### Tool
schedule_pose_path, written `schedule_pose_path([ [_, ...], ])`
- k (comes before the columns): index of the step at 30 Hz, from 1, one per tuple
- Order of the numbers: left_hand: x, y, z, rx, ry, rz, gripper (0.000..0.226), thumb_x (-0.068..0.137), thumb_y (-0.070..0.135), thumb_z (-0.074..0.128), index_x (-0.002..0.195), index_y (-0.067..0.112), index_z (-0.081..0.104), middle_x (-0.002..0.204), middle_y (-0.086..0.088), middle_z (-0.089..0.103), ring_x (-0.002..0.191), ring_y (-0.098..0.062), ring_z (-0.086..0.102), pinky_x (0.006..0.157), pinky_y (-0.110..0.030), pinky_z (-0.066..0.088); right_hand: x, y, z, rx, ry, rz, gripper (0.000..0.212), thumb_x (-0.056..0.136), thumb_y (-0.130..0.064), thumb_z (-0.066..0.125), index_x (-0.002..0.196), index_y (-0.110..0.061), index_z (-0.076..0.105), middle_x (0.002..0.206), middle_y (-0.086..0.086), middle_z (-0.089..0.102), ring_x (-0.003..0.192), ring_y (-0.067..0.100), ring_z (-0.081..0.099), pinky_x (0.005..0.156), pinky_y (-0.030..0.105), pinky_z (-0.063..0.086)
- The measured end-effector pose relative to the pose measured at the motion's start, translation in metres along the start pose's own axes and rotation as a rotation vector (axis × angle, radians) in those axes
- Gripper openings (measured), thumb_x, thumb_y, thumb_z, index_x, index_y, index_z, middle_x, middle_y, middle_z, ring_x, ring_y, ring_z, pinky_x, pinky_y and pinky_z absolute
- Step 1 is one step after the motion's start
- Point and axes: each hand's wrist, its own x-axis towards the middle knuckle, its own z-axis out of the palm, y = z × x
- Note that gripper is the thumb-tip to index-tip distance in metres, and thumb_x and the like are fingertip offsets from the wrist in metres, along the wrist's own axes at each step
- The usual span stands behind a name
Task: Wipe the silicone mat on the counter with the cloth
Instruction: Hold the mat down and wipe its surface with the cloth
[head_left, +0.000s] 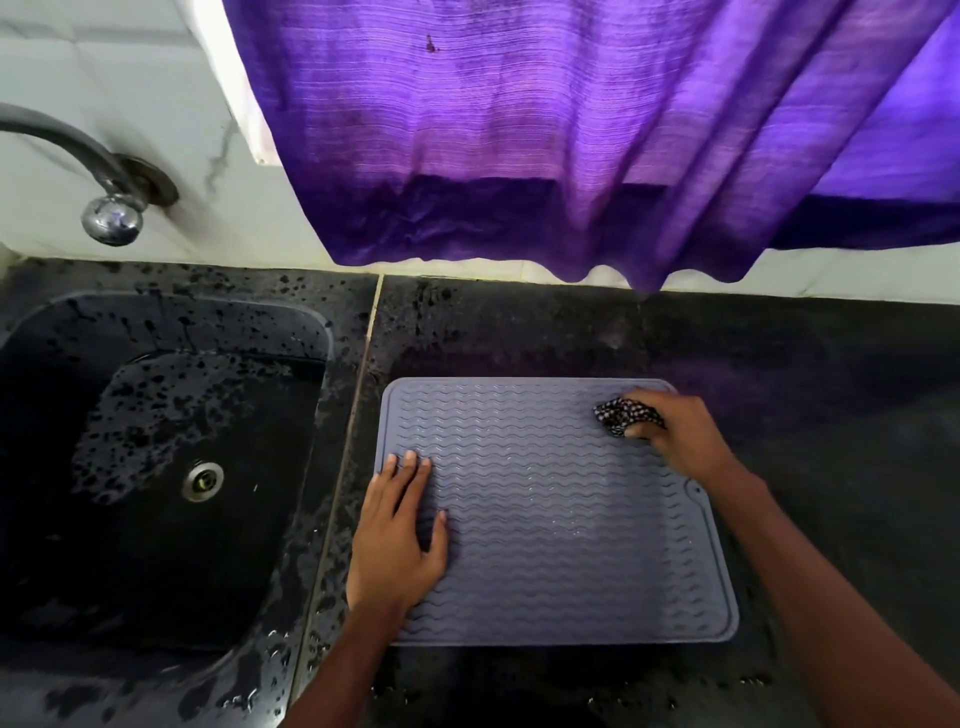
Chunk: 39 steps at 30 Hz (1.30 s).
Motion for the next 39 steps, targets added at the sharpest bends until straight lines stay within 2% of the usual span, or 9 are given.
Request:
schedule_pose_path([
  [4, 0.000, 0.002, -0.001, 0.007, -0.002, 0.003, 0.062, 0.092, 0.036, 0.053, 0.147, 0.009, 0.049, 0.157, -0.004, 0.042, 0.150, -0.024, 0.031, 0.121, -0.047, 0.027, 0.007, -0.015, 0.007, 0.004, -0.029, -0.001, 0.039, 0.067, 0.002, 0.077, 0.099, -0.020, 0.073, 0.094, -0.007, 0.073, 0.088, 0.005, 0.064, 0.078, 0.011, 0.044],
  [9, 0.000, 0.002, -0.002, 0.019, -0.013, 0.002, 0.062, 0.092, 0.037, 0.052, 0.148, 0.010, 0.048, 0.158, -0.003, 0.040, 0.150, -0.023, 0.029, 0.122, -0.046, 0.025, 0.012, -0.028, 0.026, 0.035, -0.011, -0.015, 0.038, 0.070, -0.006, 0.078, 0.100, -0.026, 0.070, 0.094, -0.008, 0.073, 0.089, 0.012, 0.066, 0.081, 0.034, 0.054],
  [14, 0.000, 0.003, -0.003, 0.020, -0.025, -0.006, 0.062, 0.093, 0.039, 0.051, 0.148, 0.010, 0.048, 0.158, -0.003, 0.040, 0.151, -0.023, 0.029, 0.122, -0.044, 0.024, 0.025, -0.063, 0.051, 0.044, -0.041, -0.092, 0.027, 0.076, -0.017, 0.076, 0.100, -0.027, 0.069, 0.090, -0.010, 0.071, 0.085, 0.009, 0.064, 0.077, 0.027, 0.050],
  [16, 0.000, 0.002, -0.004, 0.019, -0.031, -0.015, 0.063, 0.092, 0.039, 0.051, 0.148, 0.011, 0.047, 0.158, -0.003, 0.040, 0.151, -0.022, 0.029, 0.123, -0.042, 0.023, 0.031, -0.081, 0.065, 0.029, -0.058, -0.105, 0.029, 0.075, -0.036, 0.075, 0.102, -0.029, 0.068, 0.091, -0.012, 0.070, 0.086, 0.006, 0.063, 0.076, 0.023, 0.046],
  [19, 0.001, 0.003, -0.004, 0.011, -0.035, -0.024, 0.063, 0.093, 0.039, 0.051, 0.149, 0.011, 0.047, 0.158, -0.002, 0.040, 0.151, -0.020, 0.028, 0.124, -0.039, 0.021, 0.043, -0.100, 0.085, 0.019, -0.090, -0.136, 0.041, 0.071, -0.053, 0.044, 0.102, -0.033, 0.063, 0.090, -0.011, 0.070, 0.086, 0.009, 0.064, 0.076, 0.027, 0.048],
  [21, 0.001, 0.003, -0.004, 0.008, -0.039, -0.028, 0.063, 0.093, 0.040, 0.051, 0.149, 0.011, 0.047, 0.158, -0.002, 0.040, 0.151, -0.020, 0.028, 0.124, -0.039, 0.021, 0.051, -0.111, 0.097, 0.014, -0.105, -0.157, 0.039, 0.073, -0.055, 0.053, 0.104, -0.034, 0.060, 0.090, -0.009, 0.070, 0.085, 0.014, 0.065, 0.076, 0.033, 0.050],
  [27, 0.001, 0.003, -0.004, -0.013, -0.048, -0.035, 0.063, 0.093, 0.040, 0.050, 0.149, 0.011, 0.046, 0.158, -0.003, 0.039, 0.151, -0.021, 0.027, 0.125, -0.040, 0.020, 0.062, -0.160, 0.118, -0.015, -0.068, -0.190, 0.039, 0.069, -0.013, 0.079, 0.104, -0.025, 0.068, 0.091, -0.001, 0.073, 0.086, 0.020, 0.065, 0.074, 0.030, 0.047],
  [34, 0.002, 0.004, -0.005, -0.013, -0.066, -0.065, 0.064, 0.092, 0.041, 0.050, 0.148, 0.010, 0.048, 0.155, -0.005, 0.044, 0.150, -0.023, 0.028, 0.122, -0.043, 0.024, 0.079, -0.206, 0.142, 0.064, -0.121, -0.186, 0.046, 0.068, -0.003, 0.070, 0.108, -0.026, 0.067, 0.095, -0.006, 0.073, 0.089, 0.011, 0.067, 0.069, 0.023, 0.047],
  [39, 0.002, 0.004, -0.004, -0.022, -0.057, -0.063, 0.064, 0.092, 0.040, 0.051, 0.148, 0.010, 0.048, 0.155, -0.006, 0.044, 0.149, -0.025, 0.031, 0.120, -0.047, 0.029, 0.081, -0.201, 0.130, 0.252, -0.133, -0.225, 0.036, 0.082, -0.017, 0.072, 0.116, -0.025, 0.063, 0.107, -0.003, 0.072, 0.100, 0.014, 0.065, 0.080, 0.038, 0.054],
])
